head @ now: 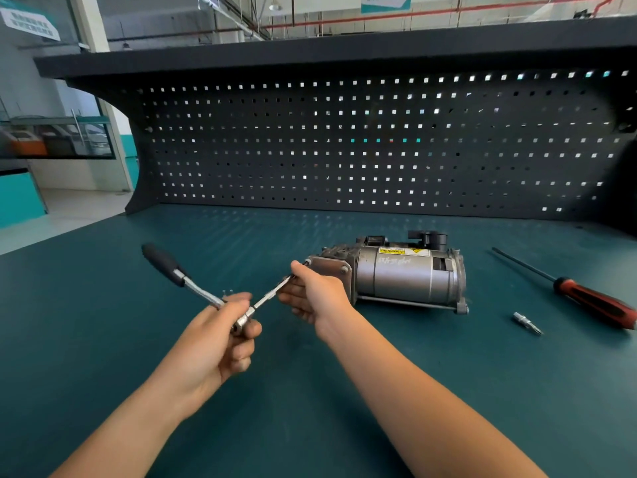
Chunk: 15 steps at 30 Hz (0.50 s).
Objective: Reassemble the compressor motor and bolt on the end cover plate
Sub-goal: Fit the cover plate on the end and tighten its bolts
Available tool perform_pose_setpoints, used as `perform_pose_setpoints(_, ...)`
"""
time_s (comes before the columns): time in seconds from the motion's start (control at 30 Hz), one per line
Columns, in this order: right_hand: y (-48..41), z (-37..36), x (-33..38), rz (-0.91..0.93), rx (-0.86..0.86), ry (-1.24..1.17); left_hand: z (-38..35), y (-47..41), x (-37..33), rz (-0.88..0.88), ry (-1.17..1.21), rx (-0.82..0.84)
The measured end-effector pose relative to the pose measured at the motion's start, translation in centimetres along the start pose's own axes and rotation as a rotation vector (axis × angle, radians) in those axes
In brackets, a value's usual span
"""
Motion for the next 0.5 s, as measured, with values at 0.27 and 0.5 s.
perform_pose_setpoints(0.27, 0.0, -0.3, -0.1, 0.056, 0.003, 0.02, -0.3, 1.4, -2.3, -0.629, -1.426, -0.197)
perform_pose_setpoints(0.5, 0.2, -0.3, -0.1, -0.032, -0.017, -0.099, -1.9, 1.0, -0.1, -0.689, -1.353, -0.121)
Point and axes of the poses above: each hand's wrist, its own y-axis away from the middle knuckle, its own z-axis out of the back of the hand, x = y × z, the point moved 4 cm from there along -y, towards the middle knuckle, and after that the axes turned 13 degrees about -y, right-handed, at the moved point
